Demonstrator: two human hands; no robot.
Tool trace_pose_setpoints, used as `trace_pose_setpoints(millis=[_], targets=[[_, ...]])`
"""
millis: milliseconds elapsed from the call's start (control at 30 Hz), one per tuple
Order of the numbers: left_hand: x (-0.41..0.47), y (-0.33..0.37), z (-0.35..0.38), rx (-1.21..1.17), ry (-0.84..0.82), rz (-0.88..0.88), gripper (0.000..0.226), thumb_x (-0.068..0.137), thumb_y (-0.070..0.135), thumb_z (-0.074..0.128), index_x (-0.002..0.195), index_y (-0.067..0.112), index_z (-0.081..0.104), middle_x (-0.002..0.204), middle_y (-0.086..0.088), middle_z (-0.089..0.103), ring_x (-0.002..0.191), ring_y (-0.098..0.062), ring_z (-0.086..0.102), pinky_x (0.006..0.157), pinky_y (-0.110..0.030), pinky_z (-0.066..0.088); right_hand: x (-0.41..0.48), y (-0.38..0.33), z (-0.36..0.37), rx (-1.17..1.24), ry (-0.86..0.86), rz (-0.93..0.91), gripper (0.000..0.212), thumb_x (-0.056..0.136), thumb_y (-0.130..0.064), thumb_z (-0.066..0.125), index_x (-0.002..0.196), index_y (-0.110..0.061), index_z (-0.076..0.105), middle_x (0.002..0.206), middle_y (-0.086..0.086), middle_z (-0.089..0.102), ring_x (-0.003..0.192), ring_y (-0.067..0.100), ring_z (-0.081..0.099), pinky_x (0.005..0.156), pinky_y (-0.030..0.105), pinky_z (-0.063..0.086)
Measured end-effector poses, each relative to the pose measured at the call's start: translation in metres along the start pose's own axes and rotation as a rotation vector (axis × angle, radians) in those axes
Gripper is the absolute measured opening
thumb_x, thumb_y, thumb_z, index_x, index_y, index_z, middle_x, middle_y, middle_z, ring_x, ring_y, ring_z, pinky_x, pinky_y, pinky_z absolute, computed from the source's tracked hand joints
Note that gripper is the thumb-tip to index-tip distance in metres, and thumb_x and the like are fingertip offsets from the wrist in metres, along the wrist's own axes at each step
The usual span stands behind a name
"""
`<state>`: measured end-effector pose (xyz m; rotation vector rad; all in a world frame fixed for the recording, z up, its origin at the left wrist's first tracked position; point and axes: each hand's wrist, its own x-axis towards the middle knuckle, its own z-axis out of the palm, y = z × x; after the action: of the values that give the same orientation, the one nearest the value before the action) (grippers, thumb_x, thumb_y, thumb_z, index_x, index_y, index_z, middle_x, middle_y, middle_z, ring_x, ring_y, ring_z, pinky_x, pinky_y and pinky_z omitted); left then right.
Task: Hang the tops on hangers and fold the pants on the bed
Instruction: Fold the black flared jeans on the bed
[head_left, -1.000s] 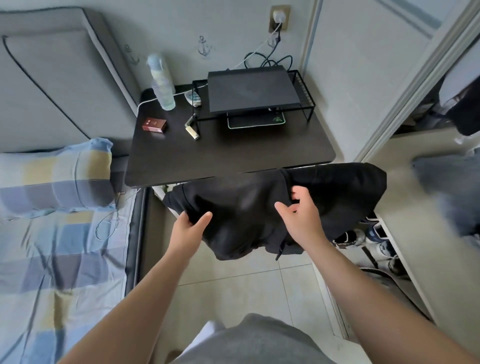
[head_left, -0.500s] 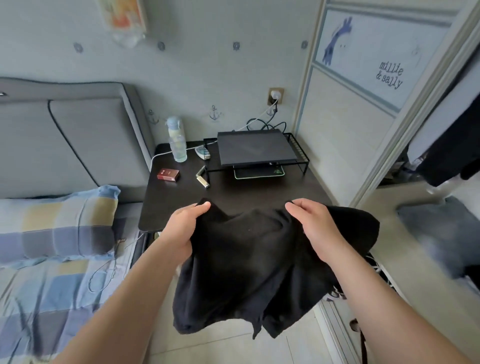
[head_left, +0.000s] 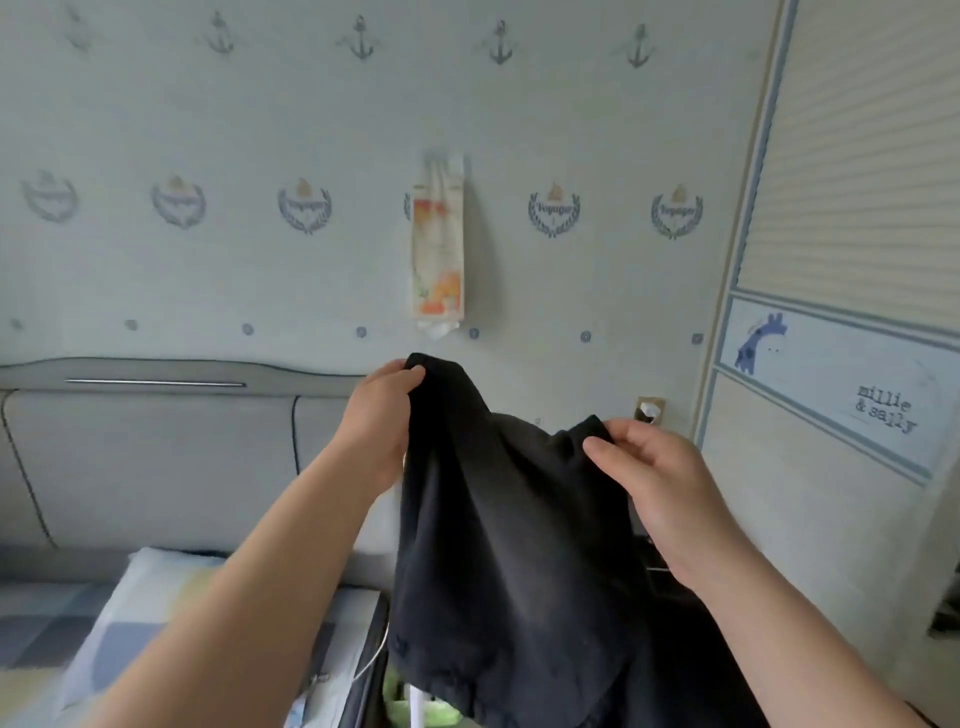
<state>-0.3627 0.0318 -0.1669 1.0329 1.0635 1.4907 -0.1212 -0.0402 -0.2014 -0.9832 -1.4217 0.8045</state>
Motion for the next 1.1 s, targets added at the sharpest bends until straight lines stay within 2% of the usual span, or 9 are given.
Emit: trace_pose_setpoints(millis=[133,333,467,533,600,667,800,967,1100], targets=[[0.003,0.087,-0.042,-0.048,0.101,0.114,0.017,0.099,0.017,0.052,0.105,0.014,0.067,0.105,-0.005,0.074,0.099,-0.022,0.070,0.082,-0.036,0.055,0.024,-0.056,0.062,0.046,-0.083,-0.155,0.014,0.095,-0.012,0.064,0.093,-0.019,0.077,0.089,0.005,0.078,0.087,0.018,0.075,0.071,0.018,0.054],[-0.017,0.203,-0.112,-0.095,0.186,0.263,0.037,0.085,0.018,0.048,0.113,0.002,0.065,0.110,-0.018,0.073,0.103,-0.036,0.071,0.096,-0.048,0.053,0.041,-0.119,0.164,-0.065,-0.324,-0.341,0.016,0.094,-0.030,0.066,0.085,-0.019,0.074,0.078,0.007,0.074,0.078,0.022,0.071,0.077,0.030,0.055],[-0.043,0.254,-0.162,0.056,0.244,0.344,0.013,0.076,0.022,0.048,0.070,0.010,0.048,0.061,-0.002,0.056,0.053,-0.022,0.056,0.064,-0.028,0.043,0.040,-0.149,0.230,-0.161,-0.405,-0.445,0.026,0.095,-0.033,0.062,0.075,-0.019,0.072,0.069,0.004,0.068,0.068,0.013,0.066,0.074,0.027,0.053],[-0.053,0.274,-0.187,0.112,0.262,0.353,0.016,0.071,0.023,0.047,0.084,0.013,0.049,0.076,-0.006,0.052,0.065,-0.024,0.054,0.069,-0.032,0.041,0.038,-0.160,0.259,-0.180,-0.446,-0.470,0.027,0.094,-0.034,0.060,0.076,-0.021,0.073,0.073,-0.004,0.073,0.071,0.007,0.070,0.074,0.026,0.055],[-0.063,0.289,-0.212,0.151,0.282,0.366,0.023,0.069,0.021,0.046,0.092,0.017,0.051,0.075,-0.006,0.049,0.060,-0.024,0.053,0.063,-0.028,0.044,0.038,-0.168,0.286,-0.148,-0.453,-0.498,0.026,0.095,-0.032,0.060,0.074,-0.023,0.073,0.073,-0.007,0.074,0.067,0.009,0.070,0.067,0.026,0.053],[-0.071,0.299,-0.237,0.171,0.300,0.363,0.013,0.067,0.020,0.045,0.078,0.015,0.051,0.064,-0.002,0.047,0.048,-0.019,0.050,0.053,-0.024,0.043,0.041,-0.174,0.312,-0.037,-0.396,-0.528,0.025,0.094,-0.025,0.062,0.071,-0.027,0.071,0.070,-0.007,0.073,0.061,0.010,0.067,0.064,0.027,0.053],[-0.089,0.304,-0.285,0.273,0.330,0.366,0.010,0.056,0.019,0.047,0.053,0.018,0.056,0.064,-0.002,0.053,0.059,-0.020,0.054,0.067,-0.032,0.043,0.052,-0.186,0.371,0.167,-0.354,-0.573,0.014,0.089,-0.018,0.069,0.085,-0.031,0.069,0.082,-0.014,0.072,0.077,0.002,0.064,0.068,0.011,0.044],[-0.111,0.295,-0.335,0.559,0.522,0.392,0.015,0.067,0.012,0.046,0.053,0.013,0.052,0.059,-0.004,0.046,0.053,-0.021,0.046,0.054,-0.024,0.039,0.064,-0.194,0.464,0.246,-0.874,-0.440,0.056,0.080,-0.051,0.072,0.131,-0.046,0.050,0.133,-0.026,0.056,0.127,-0.003,0.048,0.108,0.031,0.038],[-0.128,0.292,-0.378,0.804,0.608,0.396,0.049,0.085,0.005,0.041,0.041,0.025,0.040,0.046,0.007,0.036,0.042,-0.010,0.035,0.045,-0.021,0.032,0.047,-0.190,0.542,0.353,-1.299,-0.325,0.062,0.080,-0.055,0.070,0.135,-0.030,0.056,0.129,-0.014,0.066,0.121,0.006,0.061,0.109,0.037,0.043]])
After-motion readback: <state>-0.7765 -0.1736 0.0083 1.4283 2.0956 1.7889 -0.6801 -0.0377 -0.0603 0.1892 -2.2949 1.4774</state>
